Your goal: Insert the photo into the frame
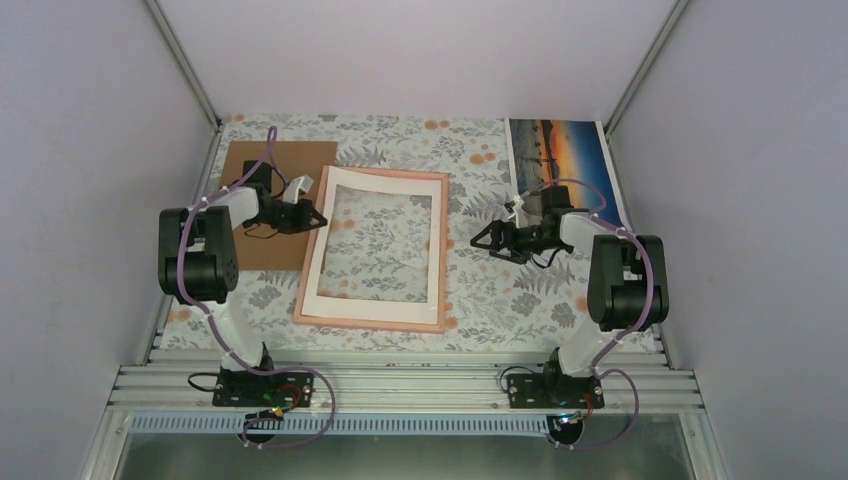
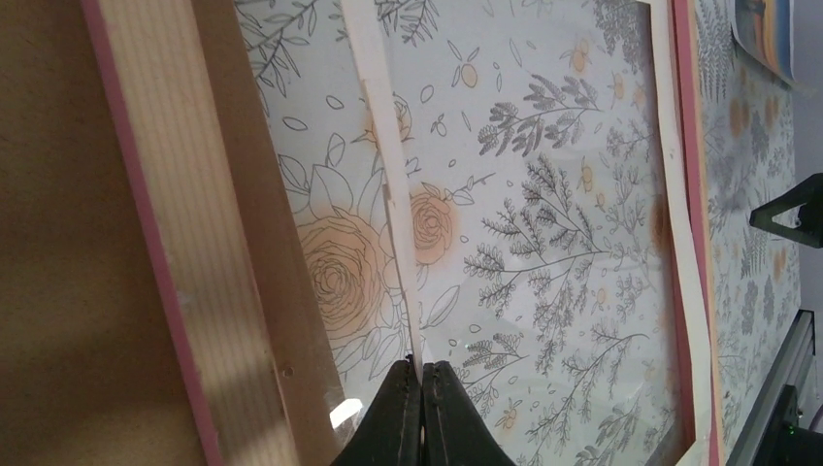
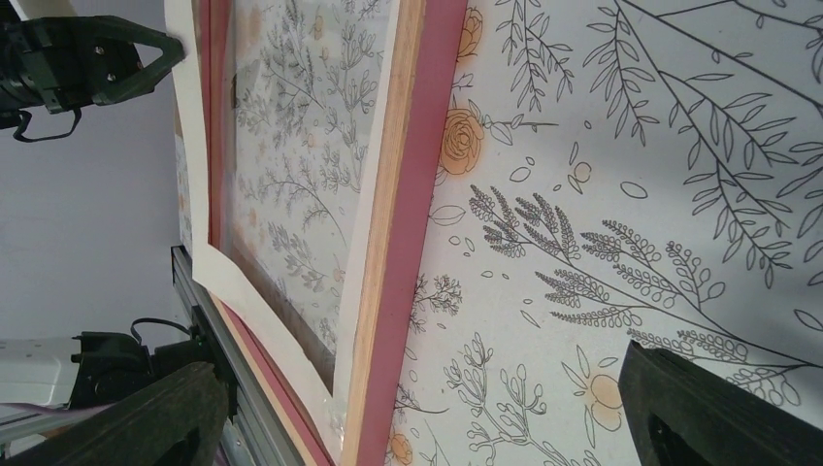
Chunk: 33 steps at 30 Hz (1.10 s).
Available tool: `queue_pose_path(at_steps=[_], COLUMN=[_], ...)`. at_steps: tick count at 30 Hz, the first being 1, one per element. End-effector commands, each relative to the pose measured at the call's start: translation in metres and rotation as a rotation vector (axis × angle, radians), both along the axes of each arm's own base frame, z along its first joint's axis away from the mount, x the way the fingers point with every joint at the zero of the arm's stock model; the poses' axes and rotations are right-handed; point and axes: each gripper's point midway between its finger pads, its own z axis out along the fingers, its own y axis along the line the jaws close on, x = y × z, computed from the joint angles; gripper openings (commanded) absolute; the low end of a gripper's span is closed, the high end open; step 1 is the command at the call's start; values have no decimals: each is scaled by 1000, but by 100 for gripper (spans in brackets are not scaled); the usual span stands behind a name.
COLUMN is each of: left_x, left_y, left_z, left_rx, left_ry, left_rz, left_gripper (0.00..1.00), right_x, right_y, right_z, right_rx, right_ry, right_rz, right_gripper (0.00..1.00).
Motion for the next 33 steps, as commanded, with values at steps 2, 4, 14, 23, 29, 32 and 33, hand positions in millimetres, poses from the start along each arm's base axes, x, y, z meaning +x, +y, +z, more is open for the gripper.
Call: queue_pose_path(at_steps=[2, 4, 14, 23, 29, 32, 33], left_x=[0, 1, 8, 7, 24, 35, 38], left_y=[-5, -5, 12, 23, 23, 24, 26], left_z=[4, 2, 13, 62, 106, 140, 149], left_rx=[3, 8, 252, 497, 581, 626, 650], left_ry=[-37, -35, -66, -247, -382, -491, -521], left_rz=[-17, -15, 48, 70, 76, 103, 111], left_gripper=[2, 2, 38, 90, 100, 100, 100], right_x=[5, 5, 10, 30, 37, 39, 40], right_y=[2, 2, 0, -22, -62, -83, -90], right_z=[12, 13, 29, 80, 99, 105, 106], right_rx=[-2, 0, -24, -209, -510, -654, -703], right_ry=[-60, -62, -127, -448, -698, -782, -807], right_rz=[18, 17, 22, 149, 250, 291, 304], right_gripper=[100, 100, 100, 100, 100, 100, 100])
